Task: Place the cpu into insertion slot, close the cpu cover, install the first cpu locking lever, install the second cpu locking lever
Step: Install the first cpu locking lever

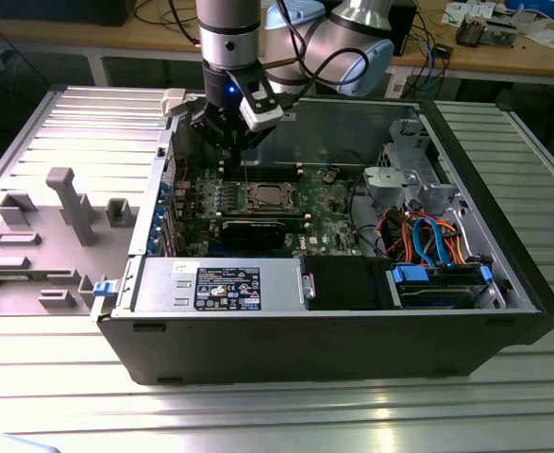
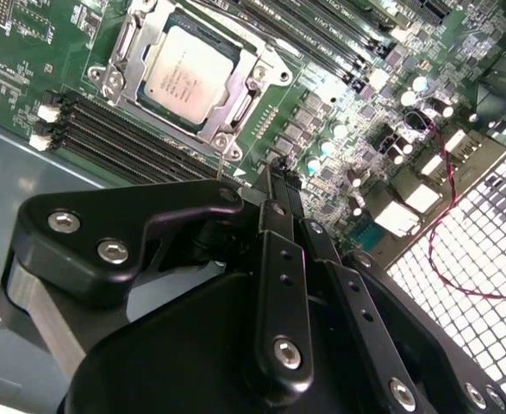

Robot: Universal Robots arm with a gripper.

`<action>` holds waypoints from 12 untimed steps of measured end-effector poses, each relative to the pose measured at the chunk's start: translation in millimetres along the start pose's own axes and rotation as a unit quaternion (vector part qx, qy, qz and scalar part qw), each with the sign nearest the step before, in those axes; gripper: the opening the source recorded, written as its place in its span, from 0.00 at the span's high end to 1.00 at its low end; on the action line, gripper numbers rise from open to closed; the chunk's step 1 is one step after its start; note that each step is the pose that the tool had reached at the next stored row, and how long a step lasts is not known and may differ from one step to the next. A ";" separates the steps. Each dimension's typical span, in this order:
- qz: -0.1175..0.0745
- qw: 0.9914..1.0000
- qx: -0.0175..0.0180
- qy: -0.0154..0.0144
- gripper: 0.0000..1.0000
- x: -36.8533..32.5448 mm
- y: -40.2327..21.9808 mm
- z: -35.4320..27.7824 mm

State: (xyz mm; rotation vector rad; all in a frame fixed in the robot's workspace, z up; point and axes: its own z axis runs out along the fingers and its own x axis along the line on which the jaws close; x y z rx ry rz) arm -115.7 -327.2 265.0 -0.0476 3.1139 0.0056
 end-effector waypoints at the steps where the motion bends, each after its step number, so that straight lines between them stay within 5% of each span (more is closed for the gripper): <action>1: 0.000 1.000 0.000 0.000 0.89 0.0 1.0 0.0; 12: 0.000 1.000 0.000 0.000 0.89 -0.8 16.4 2.6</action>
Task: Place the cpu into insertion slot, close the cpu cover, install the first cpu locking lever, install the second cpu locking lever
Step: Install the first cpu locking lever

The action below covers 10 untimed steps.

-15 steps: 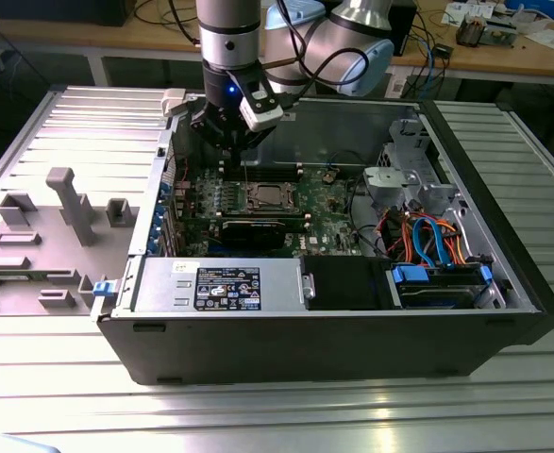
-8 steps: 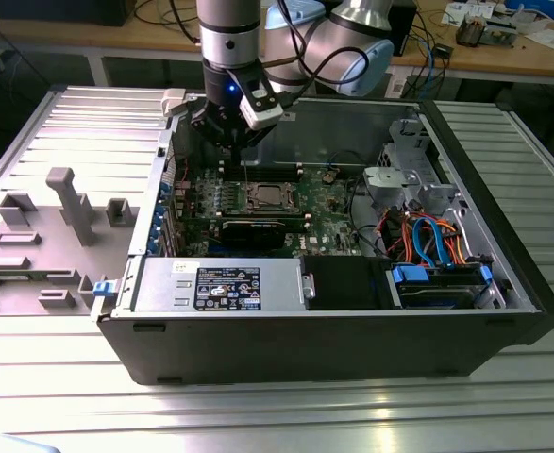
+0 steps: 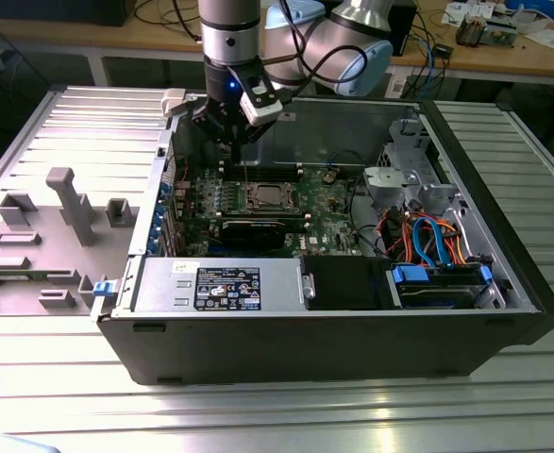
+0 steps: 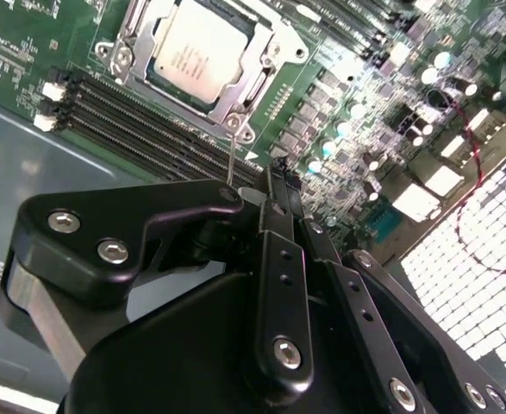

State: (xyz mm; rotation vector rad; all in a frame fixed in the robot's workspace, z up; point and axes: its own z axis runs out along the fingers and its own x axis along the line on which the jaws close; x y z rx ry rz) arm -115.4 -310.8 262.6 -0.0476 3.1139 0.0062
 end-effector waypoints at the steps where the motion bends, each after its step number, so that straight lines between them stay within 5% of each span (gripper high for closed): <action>1: 0.000 1.000 0.000 0.000 0.89 -0.7 1.7 0.4; 10: 0.000 1.000 0.001 0.000 0.89 -19.3 1.9 3.0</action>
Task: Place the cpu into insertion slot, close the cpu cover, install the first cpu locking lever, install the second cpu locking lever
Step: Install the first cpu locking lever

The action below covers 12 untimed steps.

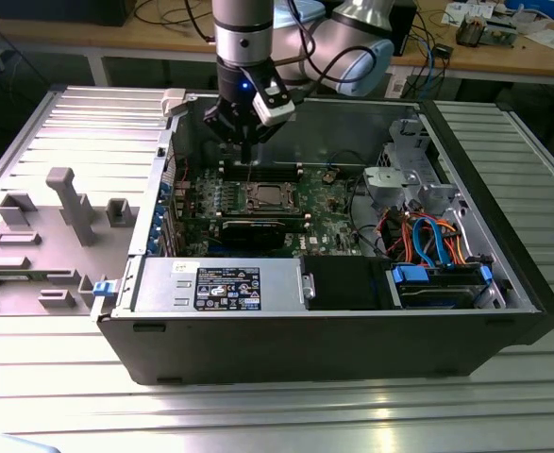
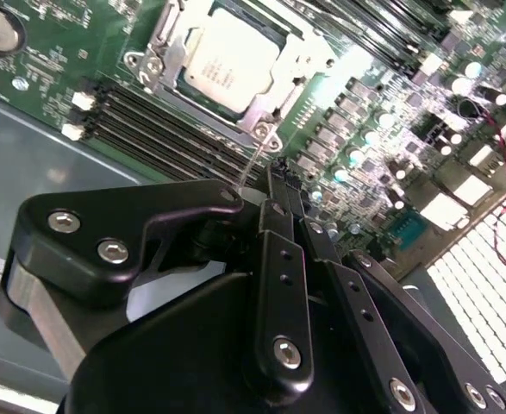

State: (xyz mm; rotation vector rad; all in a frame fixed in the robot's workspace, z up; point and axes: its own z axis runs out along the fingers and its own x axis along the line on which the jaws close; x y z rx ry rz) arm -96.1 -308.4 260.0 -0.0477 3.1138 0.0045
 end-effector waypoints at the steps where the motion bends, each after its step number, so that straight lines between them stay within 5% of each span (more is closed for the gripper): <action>1: 0.000 1.000 0.000 0.000 0.89 -1.8 0.0 0.3; 12: 0.000 1.000 0.000 0.000 0.89 -9.6 -0.3 2.3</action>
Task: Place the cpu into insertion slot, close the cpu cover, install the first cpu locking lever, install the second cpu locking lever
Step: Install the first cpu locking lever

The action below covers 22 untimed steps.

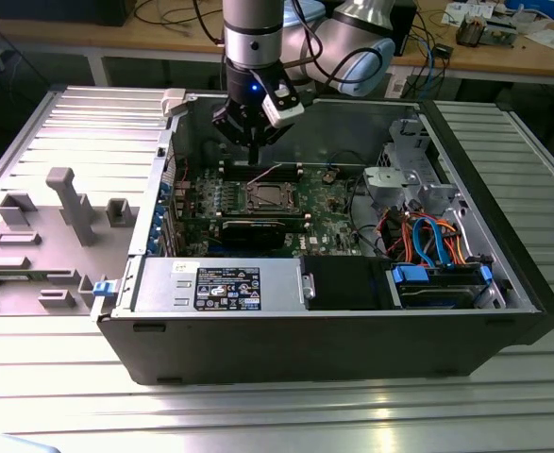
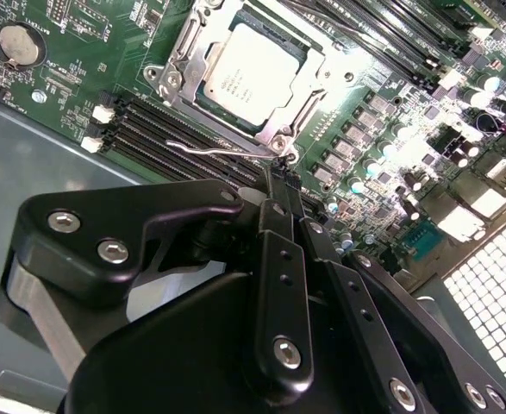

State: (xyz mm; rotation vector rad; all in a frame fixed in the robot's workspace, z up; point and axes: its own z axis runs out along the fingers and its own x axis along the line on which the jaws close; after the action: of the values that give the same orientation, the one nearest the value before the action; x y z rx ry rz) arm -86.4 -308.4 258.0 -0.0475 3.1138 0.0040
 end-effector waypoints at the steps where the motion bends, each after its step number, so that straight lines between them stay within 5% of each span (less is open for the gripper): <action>1: 0.000 1.000 0.000 0.000 0.89 0.0 0.0 0.0; 17: 0.000 1.000 0.000 0.000 0.89 -0.4 -0.1 0.2; 18: 0.000 1.000 -0.002 0.000 0.89 -0.5 -0.3 0.5; 20: 0.001 1.000 -0.013 0.000 0.89 -2.1 -2.0 2.2; 22: 0.002 1.000 -0.015 0.000 0.89 -4.3 -4.5 4.9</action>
State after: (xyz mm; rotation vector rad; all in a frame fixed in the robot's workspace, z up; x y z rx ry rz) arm -81.8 -312.7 253.2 -0.0425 3.1131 0.0515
